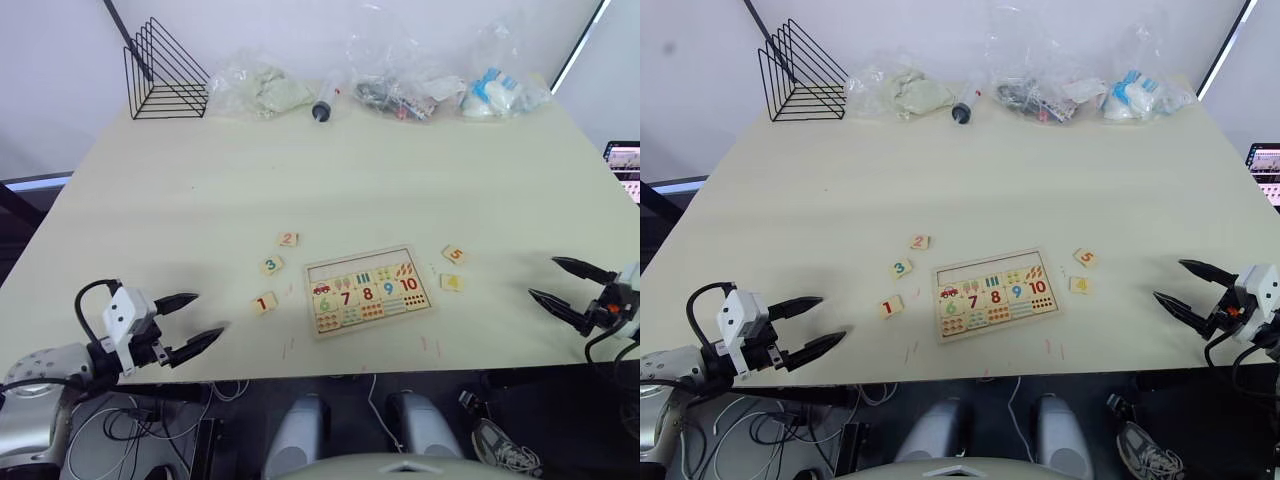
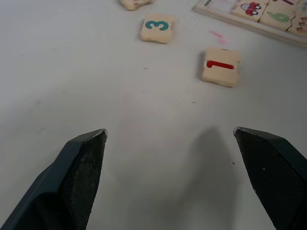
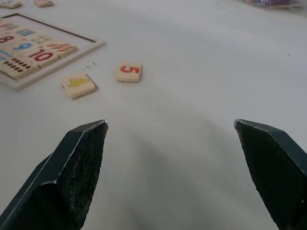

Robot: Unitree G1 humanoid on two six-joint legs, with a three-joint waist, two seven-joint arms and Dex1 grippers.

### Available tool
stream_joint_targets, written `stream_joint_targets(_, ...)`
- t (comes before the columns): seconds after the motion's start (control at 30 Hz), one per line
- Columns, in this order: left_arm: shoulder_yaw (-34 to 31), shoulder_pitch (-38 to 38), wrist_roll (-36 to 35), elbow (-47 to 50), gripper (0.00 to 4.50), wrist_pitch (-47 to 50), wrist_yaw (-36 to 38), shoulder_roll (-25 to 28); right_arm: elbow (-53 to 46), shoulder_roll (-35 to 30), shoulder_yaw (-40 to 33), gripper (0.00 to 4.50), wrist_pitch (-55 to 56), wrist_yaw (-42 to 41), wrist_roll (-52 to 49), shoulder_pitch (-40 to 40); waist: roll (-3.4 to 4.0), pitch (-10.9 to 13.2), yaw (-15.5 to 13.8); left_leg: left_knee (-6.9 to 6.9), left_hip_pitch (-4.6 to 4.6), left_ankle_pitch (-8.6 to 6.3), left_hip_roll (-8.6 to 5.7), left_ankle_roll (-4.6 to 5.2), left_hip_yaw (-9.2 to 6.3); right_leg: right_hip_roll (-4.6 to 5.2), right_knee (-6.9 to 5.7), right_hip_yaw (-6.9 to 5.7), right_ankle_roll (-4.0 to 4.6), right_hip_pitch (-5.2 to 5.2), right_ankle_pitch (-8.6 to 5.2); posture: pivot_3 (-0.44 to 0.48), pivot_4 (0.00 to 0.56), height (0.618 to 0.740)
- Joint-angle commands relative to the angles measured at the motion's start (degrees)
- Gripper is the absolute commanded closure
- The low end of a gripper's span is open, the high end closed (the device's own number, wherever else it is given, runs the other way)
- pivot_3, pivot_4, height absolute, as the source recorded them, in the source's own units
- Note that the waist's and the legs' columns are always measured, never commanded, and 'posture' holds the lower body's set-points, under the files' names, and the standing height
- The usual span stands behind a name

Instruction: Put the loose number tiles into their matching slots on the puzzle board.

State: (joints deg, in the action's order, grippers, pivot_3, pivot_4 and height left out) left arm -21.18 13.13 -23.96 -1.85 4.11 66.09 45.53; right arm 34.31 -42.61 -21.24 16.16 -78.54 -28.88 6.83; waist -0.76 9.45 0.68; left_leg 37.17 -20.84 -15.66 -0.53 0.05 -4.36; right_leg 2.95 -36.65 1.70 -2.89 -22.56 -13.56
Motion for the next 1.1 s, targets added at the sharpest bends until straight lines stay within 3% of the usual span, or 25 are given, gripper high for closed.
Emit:
stream_joint_targets(0.03,1.1,-2.4,-0.4,1.3,0.0,-0.1,1.2,1.3,-3.7,-0.1,-1.1,0.08,-1.4,-2.8,-2.7,-0.7,0.01,0.0,0.0,0.0,0.0,0.0,0.0,0.0,0.0,0.0,0.0,0.0,-0.02,0.0,0.01,0.0,0.15,0.74)
stream_joint_targets(0.37,9.3,-7.6,2.5,3.6,0.0,3.0,3.7,3.9,-19.6,-0.6,-0.2,0.08,-8.5,-11.8,-8.6,-7.4,0.02,0.0,0.2,-0.01,0.04,0.0,0.02,0.0,0.01,-0.01,-0.02,0.06,-0.05,0.0,0.03,0.0,0.15,0.74)
stream_joint_targets(0.53,13.2,-10.6,3.9,3.9,0.0,4.5,3.8,4.0,-26.0,0.9,1.1,0.08,-10.8,-10.9,-9.1,-8.7,0.05,0.0,0.1,0.01,0.04,0.0,0.02,0.0,0.01,-0.01,-0.06,0.04,-0.06,0.0,0.02,0.0,0.15,0.74)
stream_joint_targets(0.9,16.9,-13.7,4.4,5.2,0.0,10.1,0.3,2.7,-29.7,4.0,2.9,0.08,-9.9,-8.3,-7.8,-8.7,0.05,0.0,0.0,0.03,0.03,0.0,0.0,0.0,-0.06,-0.01,-0.08,0.02,-0.07,-0.01,0.03,0.0,0.15,0.74)
stream_joint_targets(1.1,17.0,-13.3,5.4,4.1,0.0,8.6,0.0,2.6,-29.5,4.4,3.0,0.08,-9.4,-8.0,-7.5,-8.2,0.06,0.0,0.0,0.04,0.04,0.0,0.0,0.0,-0.05,-0.01,-0.09,0.01,-0.06,0.0,0.03,0.0,0.15,0.74)
